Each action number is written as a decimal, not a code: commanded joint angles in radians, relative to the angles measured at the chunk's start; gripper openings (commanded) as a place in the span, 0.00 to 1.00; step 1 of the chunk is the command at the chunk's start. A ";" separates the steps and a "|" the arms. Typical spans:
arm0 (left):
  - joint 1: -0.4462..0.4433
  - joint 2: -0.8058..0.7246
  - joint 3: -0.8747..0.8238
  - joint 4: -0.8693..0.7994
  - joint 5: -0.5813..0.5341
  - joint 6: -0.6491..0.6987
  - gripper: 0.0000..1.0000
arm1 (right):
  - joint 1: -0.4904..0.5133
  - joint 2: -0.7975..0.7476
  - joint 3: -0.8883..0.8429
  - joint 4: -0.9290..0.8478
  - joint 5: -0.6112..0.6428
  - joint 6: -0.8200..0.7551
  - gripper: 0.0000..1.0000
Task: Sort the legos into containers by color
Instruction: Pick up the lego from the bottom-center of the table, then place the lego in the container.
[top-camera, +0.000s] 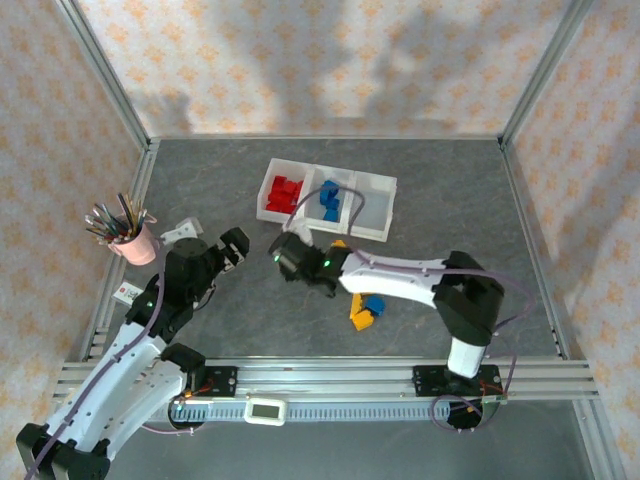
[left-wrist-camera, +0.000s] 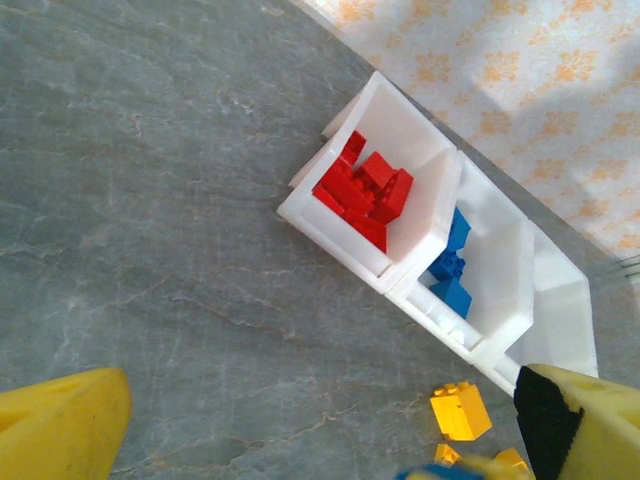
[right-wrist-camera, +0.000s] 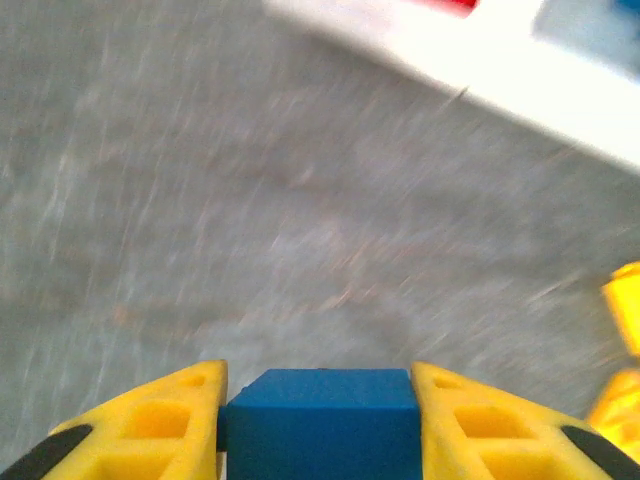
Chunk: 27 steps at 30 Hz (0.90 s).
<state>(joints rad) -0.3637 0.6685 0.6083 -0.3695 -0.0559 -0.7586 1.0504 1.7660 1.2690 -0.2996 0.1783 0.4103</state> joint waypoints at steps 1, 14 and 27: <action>0.010 0.032 0.041 0.078 0.034 0.030 0.99 | -0.116 -0.019 0.016 0.006 0.021 -0.069 0.39; 0.010 0.190 0.097 0.188 0.105 0.054 0.99 | -0.351 0.310 0.398 0.021 0.060 -0.246 0.48; 0.011 0.182 0.091 0.190 0.137 0.064 0.99 | -0.366 0.133 0.316 0.029 -0.025 -0.229 0.72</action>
<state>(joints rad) -0.3637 0.8639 0.6804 -0.2115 0.0532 -0.7235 0.6785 2.0338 1.6428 -0.2836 0.1749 0.1787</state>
